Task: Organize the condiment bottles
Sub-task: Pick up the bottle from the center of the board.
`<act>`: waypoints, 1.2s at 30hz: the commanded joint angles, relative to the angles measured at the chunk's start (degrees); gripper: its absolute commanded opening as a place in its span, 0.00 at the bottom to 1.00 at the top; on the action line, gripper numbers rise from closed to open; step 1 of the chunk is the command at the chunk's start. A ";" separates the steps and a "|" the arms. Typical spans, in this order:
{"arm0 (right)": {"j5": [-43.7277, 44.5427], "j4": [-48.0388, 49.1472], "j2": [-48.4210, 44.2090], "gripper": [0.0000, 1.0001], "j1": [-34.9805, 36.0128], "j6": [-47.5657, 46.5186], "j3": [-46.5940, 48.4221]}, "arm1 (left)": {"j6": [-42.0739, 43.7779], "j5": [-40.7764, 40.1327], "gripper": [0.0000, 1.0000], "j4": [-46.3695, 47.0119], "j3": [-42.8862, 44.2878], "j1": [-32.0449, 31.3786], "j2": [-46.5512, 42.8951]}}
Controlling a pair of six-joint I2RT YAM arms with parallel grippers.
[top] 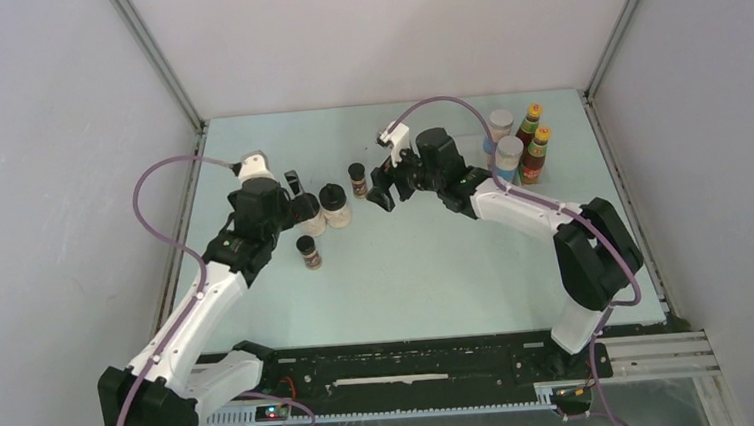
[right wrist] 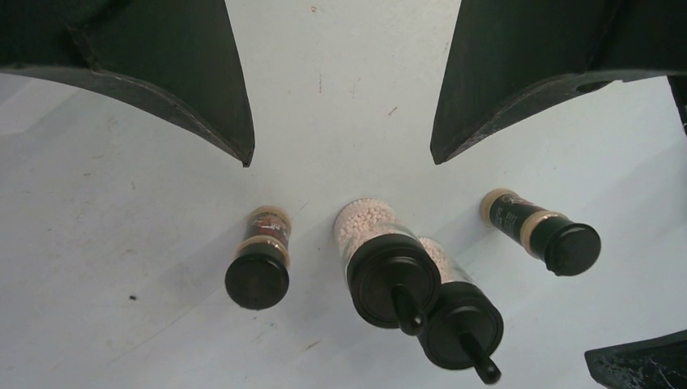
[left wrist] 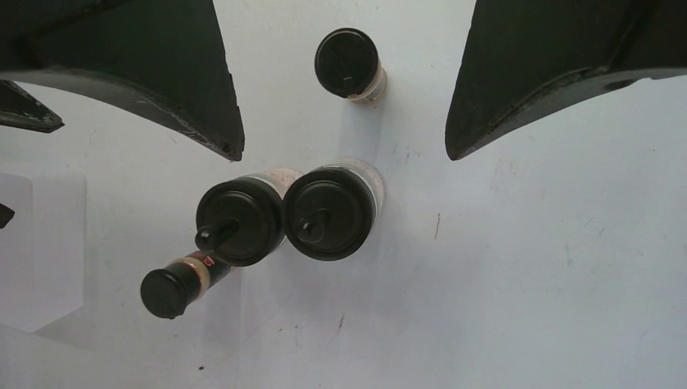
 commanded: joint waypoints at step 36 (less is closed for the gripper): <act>-11.42 -2.25 14.40 0.85 3.72 -0.79 15.63 | 4.12 -4.79 0.97 -1.24 8.11 -0.32 -1.05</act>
